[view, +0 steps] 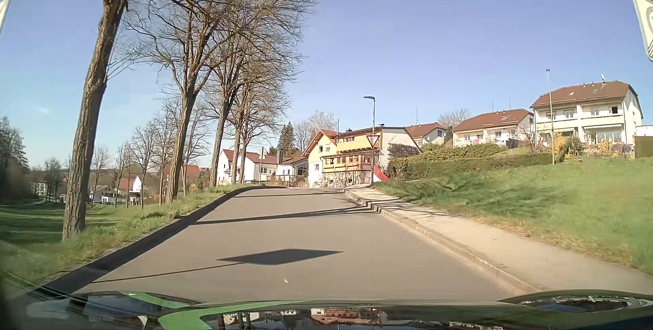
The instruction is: Follow the waypoints while adhering to traffic rules and regulations
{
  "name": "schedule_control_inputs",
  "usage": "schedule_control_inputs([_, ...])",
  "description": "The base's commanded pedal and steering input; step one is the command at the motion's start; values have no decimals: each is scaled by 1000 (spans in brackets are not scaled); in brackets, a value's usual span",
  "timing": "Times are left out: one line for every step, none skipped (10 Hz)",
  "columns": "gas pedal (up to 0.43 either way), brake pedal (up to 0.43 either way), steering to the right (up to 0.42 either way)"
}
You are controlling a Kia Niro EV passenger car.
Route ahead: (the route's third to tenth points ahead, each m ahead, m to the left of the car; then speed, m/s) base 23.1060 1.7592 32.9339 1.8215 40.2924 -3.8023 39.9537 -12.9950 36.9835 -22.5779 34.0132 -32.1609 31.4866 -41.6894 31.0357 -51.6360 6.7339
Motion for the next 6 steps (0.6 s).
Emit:
schedule_control_inputs([449,0,-39])
schedule_control_inputs([449,0,-42])
schedule_control_inputs([441,0,-42])
schedule_control_inputs([441,0,-44])
schedule_control_inputs([429,0,-45])
schedule_control_inputs([409,0,-46])
